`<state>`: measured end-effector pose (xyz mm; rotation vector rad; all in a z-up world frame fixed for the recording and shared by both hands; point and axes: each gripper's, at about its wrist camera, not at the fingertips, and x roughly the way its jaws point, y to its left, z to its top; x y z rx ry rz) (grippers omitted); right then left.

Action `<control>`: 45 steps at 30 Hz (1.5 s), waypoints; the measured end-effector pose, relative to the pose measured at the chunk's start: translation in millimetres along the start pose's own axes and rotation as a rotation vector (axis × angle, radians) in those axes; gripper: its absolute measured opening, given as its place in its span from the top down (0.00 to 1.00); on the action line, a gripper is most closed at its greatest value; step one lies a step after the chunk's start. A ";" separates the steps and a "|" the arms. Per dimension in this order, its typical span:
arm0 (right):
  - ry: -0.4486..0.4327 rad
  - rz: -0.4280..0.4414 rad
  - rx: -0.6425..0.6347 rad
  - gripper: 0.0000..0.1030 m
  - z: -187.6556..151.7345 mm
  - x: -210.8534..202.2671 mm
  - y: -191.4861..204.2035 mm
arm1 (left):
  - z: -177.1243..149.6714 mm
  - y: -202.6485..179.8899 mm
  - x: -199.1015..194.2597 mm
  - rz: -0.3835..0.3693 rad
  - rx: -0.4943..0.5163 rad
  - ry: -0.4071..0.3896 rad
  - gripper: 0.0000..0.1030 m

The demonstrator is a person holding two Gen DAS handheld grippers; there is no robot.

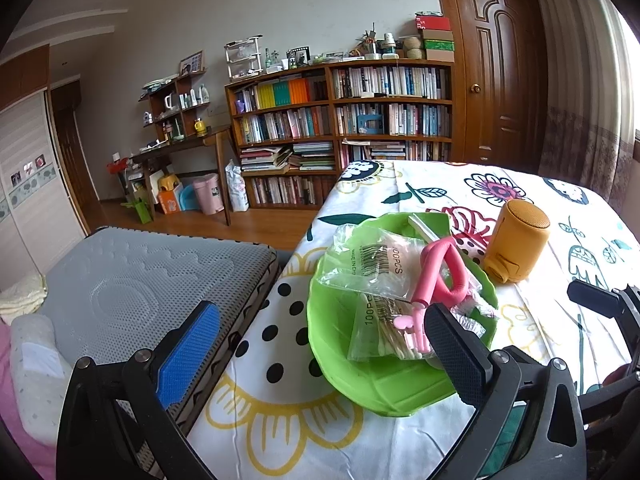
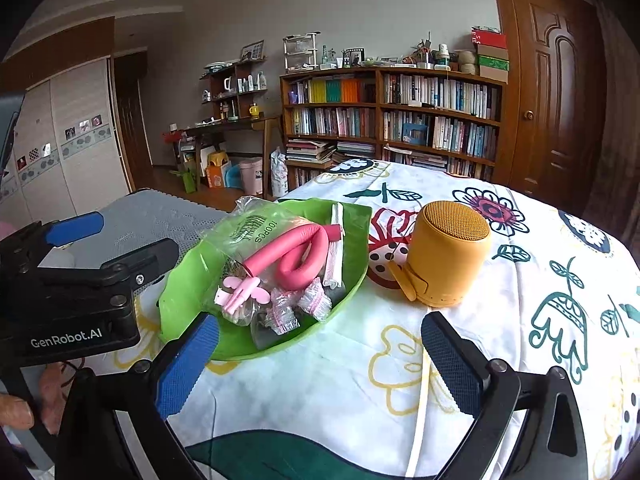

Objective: Organize soft objects

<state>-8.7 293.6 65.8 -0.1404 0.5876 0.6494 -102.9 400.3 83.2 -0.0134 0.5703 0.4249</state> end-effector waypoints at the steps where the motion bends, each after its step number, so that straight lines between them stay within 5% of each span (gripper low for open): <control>1: -0.001 -0.005 -0.003 0.00 -0.4 -0.1 0.5 | 0.0 0.0 0.0 0.000 0.000 0.000 0.01; 8: 0.011 0.019 -0.004 0.00 0.4 -0.6 1.4 | -4.8 -3.6 0.8 0.004 -0.003 0.008 0.01; 18: 0.039 -0.077 -0.085 0.00 0.1 8.5 15.1 | -10.4 -0.6 3.3 0.001 -0.006 0.024 0.01; 32: -0.009 -0.078 -0.086 0.00 -1.5 2.1 19.3 | -11.7 1.0 3.8 0.000 -0.008 0.031 0.01; 45: 0.040 -0.056 -0.076 0.00 0.2 6.5 18.8 | -10.4 1.2 3.4 -0.001 -0.007 0.031 0.01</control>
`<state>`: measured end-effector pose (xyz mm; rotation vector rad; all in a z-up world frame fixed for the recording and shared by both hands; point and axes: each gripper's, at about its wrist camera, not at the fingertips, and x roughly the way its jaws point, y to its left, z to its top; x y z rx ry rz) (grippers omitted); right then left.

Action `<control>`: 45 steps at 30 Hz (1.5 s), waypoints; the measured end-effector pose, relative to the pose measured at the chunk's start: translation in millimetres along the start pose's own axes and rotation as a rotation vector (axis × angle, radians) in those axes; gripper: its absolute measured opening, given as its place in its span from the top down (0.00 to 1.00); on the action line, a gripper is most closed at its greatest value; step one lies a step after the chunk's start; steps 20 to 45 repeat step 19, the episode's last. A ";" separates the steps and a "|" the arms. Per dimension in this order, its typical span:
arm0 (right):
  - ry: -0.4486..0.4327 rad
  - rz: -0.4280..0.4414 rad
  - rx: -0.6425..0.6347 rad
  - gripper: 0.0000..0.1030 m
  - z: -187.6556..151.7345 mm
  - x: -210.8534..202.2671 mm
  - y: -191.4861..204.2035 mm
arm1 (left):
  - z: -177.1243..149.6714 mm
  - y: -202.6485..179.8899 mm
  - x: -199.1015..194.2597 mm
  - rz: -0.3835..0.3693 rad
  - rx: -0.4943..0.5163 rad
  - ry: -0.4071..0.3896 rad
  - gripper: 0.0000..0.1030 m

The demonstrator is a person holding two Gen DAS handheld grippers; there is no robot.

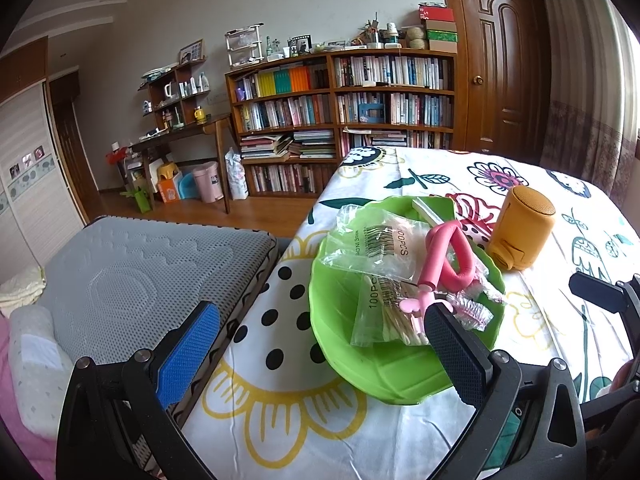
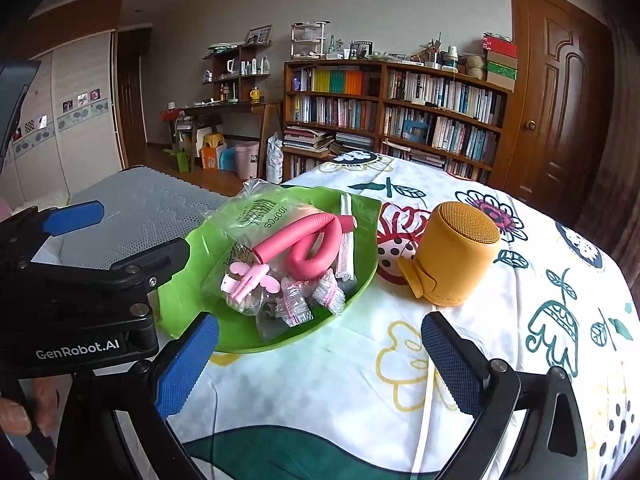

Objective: Organize soft objects

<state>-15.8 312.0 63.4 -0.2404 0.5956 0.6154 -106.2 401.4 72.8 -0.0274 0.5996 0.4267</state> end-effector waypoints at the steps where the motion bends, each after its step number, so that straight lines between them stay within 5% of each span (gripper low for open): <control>1: 0.002 0.001 0.000 0.00 0.2 0.1 -0.3 | 0.1 0.0 0.0 0.000 0.000 0.000 0.01; 45: 0.052 0.010 0.026 0.00 -0.5 5.0 -8.5 | -4.2 -1.5 -1.0 -0.007 0.000 0.008 0.01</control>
